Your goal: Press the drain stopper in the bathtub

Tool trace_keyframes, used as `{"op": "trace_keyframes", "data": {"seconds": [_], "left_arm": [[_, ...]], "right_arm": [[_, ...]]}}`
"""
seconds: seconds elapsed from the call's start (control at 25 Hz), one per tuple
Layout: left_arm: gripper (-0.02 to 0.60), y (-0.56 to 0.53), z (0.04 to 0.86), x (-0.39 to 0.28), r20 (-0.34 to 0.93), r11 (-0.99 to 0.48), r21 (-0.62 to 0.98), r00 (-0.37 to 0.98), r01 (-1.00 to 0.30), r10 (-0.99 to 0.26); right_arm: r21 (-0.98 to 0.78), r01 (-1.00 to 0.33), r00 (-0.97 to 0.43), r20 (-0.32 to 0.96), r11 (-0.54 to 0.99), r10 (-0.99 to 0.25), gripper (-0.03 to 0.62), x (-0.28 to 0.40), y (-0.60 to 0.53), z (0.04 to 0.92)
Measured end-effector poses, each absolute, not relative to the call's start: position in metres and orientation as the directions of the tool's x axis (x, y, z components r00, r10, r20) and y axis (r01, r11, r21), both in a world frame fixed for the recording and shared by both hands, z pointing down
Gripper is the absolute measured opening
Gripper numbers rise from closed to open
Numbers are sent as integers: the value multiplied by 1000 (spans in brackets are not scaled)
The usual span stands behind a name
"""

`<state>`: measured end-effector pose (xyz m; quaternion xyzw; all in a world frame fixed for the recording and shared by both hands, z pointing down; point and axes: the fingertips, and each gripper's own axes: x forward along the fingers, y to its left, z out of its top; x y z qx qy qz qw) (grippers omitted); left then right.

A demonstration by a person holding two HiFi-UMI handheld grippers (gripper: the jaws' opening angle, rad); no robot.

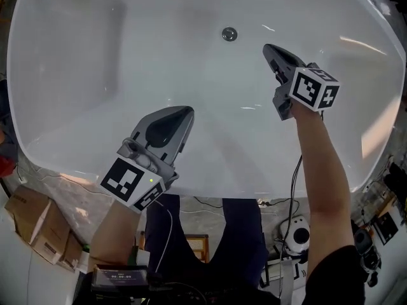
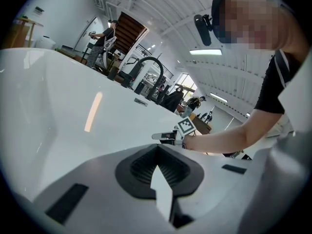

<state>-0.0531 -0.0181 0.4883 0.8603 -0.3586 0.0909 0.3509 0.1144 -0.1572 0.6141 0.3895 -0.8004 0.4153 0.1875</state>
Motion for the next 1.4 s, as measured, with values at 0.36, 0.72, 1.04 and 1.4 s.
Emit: {"op": "trace_keyframes", "data": {"seconds": [0.36, 0.72, 1.04, 1.4], "left_arm": [[8, -15, 500, -69, 387, -473, 556, 716, -684, -581], [8, -14, 509, -79, 379, -472, 559, 716, -682, -586], [8, -14, 526, -80, 405, -423, 598, 712, -681, -574], [8, -12, 531, -76, 446, -443, 588, 728, -677, -520]], "right_arm": [[-484, -824, -567, 710, 294, -419, 17, 114, -173, 691], [-461, -846, -532, 765, 268, -363, 17, 102, -188, 755], [-414, -879, -474, 818, 239, -326, 17, 102, -211, 829], [-388, -894, -440, 851, 222, -287, 17, 109, -221, 882]]}}
